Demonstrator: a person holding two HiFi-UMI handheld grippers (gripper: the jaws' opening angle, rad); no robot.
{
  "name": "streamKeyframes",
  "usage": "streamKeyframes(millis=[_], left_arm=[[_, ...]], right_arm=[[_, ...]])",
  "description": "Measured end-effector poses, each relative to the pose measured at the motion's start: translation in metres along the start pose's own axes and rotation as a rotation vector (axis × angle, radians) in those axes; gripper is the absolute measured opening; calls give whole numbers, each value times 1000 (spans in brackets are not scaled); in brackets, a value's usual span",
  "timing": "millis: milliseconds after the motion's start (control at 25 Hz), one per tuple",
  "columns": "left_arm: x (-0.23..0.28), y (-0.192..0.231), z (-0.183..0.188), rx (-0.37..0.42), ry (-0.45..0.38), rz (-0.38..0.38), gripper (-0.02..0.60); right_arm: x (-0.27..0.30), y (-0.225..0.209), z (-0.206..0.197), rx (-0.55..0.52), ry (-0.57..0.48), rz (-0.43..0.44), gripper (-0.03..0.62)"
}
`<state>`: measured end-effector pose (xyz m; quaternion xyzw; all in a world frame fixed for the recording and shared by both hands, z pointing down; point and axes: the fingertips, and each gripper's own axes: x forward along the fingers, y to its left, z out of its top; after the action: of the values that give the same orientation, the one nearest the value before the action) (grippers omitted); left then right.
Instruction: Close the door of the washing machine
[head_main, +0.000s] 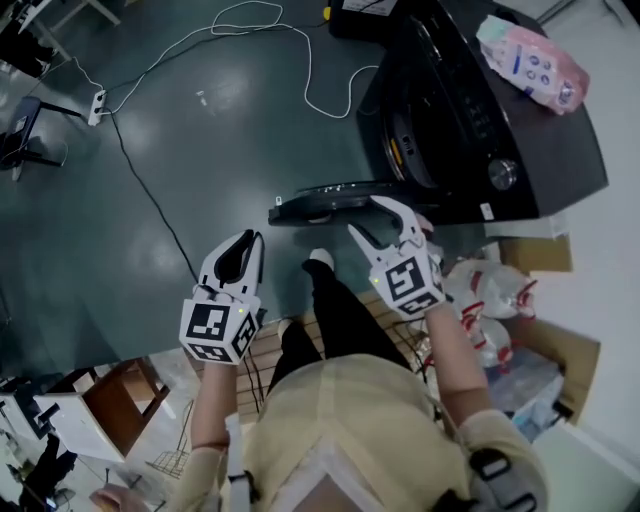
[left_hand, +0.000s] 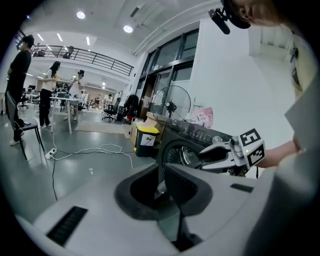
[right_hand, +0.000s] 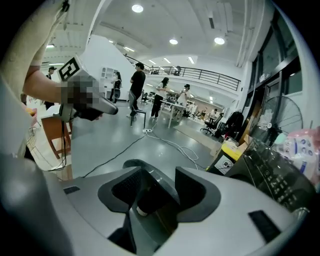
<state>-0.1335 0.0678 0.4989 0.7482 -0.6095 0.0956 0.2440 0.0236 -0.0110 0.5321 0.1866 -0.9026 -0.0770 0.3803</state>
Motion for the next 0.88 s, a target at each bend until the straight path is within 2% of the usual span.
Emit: streamKeyframes(millis=[280,520,880], left_arm=[[36,-12,19,-35,32,42,41],[56,-14,27,-49,70,66,41],[54,-13,48,17,84,99,41]], right_arm=[[17,-4,-21,-56,36,160,186],[27,-7,-23,-111,44,228,186],[33,-4,-30,-159,60,226,158]])
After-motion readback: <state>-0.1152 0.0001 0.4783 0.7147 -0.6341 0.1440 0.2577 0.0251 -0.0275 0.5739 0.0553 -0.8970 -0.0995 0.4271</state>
